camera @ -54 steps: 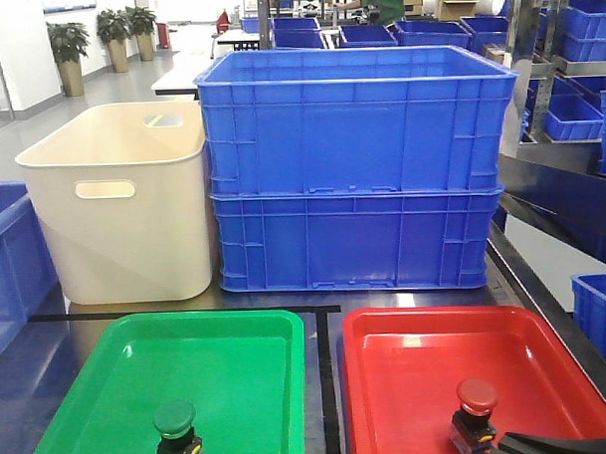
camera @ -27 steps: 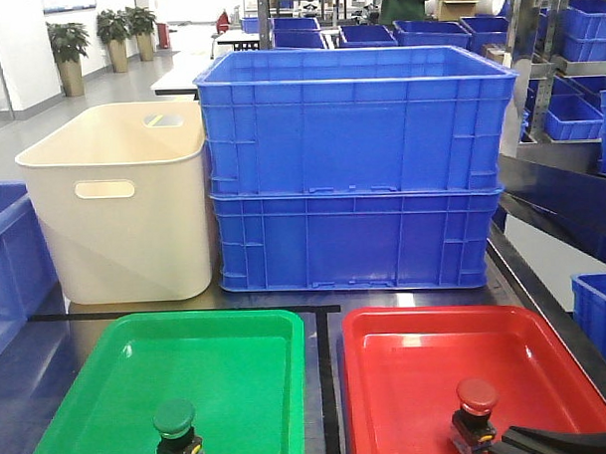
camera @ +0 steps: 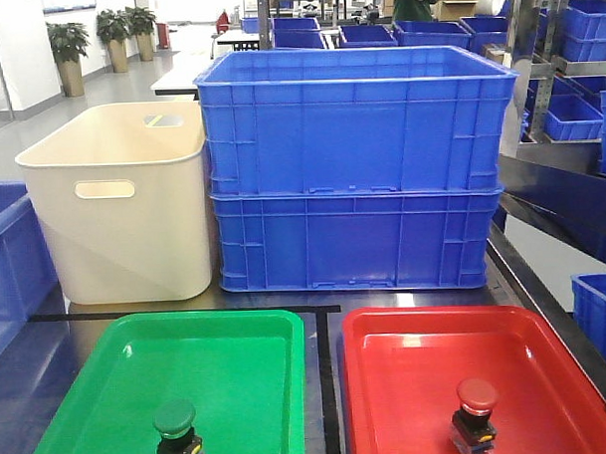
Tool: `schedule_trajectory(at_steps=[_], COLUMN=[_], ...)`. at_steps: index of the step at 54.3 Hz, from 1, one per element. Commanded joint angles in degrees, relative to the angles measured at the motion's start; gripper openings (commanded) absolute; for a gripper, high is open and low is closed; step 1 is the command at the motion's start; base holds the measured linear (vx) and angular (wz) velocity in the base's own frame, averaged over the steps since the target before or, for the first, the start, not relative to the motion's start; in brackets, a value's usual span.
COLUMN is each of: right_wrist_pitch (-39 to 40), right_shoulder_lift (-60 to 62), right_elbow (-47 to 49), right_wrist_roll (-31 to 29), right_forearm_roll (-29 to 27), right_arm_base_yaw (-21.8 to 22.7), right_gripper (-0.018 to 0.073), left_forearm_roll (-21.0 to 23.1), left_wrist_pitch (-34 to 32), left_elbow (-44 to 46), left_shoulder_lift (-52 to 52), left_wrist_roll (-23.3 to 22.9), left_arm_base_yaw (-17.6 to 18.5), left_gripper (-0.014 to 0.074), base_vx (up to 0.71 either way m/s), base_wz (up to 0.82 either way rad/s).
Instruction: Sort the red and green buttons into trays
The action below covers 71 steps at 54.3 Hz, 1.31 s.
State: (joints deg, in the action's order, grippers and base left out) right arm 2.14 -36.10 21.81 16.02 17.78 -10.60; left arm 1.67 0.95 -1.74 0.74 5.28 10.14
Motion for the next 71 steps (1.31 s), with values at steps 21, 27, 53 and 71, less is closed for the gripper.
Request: schedule_trajectory(at_steps=[21,27,53,71], right_wrist_pitch=[-6.0,-6.0,-2.1,-2.1], right_shoulder_lift=[31.9,37.4,37.3,37.3], right_elbow=[-16.5,-19.2,-23.9,-23.9], right_wrist_roll=[-16.6,-14.3,-13.0,-13.0], right_forearm_roll=[-14.3,-14.1,-13.9,-13.9], right_arm_base_yaw=[3.6,9.3,12.9,12.9], right_gripper=[-0.0010,-0.0010,-0.0010,-0.0010], left_forearm_roll=[0.1,0.1,0.1,0.1], left_wrist_pitch=[-5.0,-5.0,-5.0,-5.0], left_elbow=[-0.2,-0.2,-0.2,-0.2], left_shoulder_lift=[0.8,0.8,0.8,0.8], left_wrist_roll=[-0.1,-0.1,-0.1,-0.1], left_arm_base_yaw=[0.0,0.0,0.0,0.0], left_gripper=[-0.0006,-0.0006,-0.0006,-0.0006], base_vx=[0.00,0.00,0.00,0.00], base_wz=[0.00,0.00,0.00,0.00])
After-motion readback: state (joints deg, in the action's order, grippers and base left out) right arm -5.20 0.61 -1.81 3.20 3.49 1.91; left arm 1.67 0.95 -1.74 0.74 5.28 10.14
